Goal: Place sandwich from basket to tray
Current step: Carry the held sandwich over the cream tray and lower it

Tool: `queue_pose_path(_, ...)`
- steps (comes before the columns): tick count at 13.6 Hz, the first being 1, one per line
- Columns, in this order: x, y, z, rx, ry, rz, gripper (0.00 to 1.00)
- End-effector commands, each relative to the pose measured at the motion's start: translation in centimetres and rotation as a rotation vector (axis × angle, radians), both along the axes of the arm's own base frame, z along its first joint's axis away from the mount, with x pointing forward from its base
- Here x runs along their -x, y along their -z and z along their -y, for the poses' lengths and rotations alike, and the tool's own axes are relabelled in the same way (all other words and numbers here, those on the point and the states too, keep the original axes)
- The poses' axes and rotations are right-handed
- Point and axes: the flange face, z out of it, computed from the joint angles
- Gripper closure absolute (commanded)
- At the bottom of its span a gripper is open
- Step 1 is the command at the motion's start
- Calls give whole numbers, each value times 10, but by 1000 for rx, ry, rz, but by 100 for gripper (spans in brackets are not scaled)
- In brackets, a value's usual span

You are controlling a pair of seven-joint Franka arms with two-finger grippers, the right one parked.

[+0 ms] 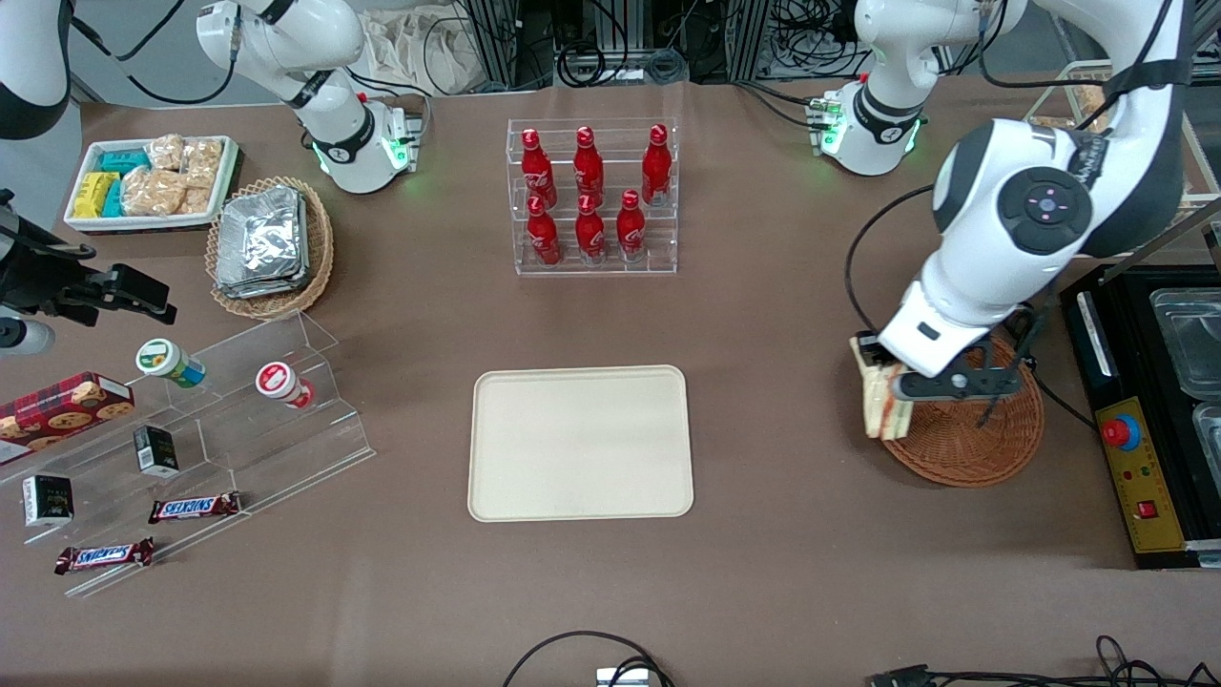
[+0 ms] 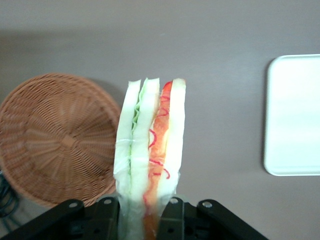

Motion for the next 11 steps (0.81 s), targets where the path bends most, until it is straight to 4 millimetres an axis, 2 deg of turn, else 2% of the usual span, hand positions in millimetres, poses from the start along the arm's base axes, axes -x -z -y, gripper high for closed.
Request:
queue_pose_path(1,-10,-5,41,-15,55,11,100)
queue_pose_path(5,-16,23,106,-32,56,11,100)
queue_pose_path(8,-21,46,143,-4,70,-12,100)
queue_pose_path(10,-25,69,161,-7,21,-25,100)
queue_pose_path(11,-24,81,178,-13,14,-18,100)
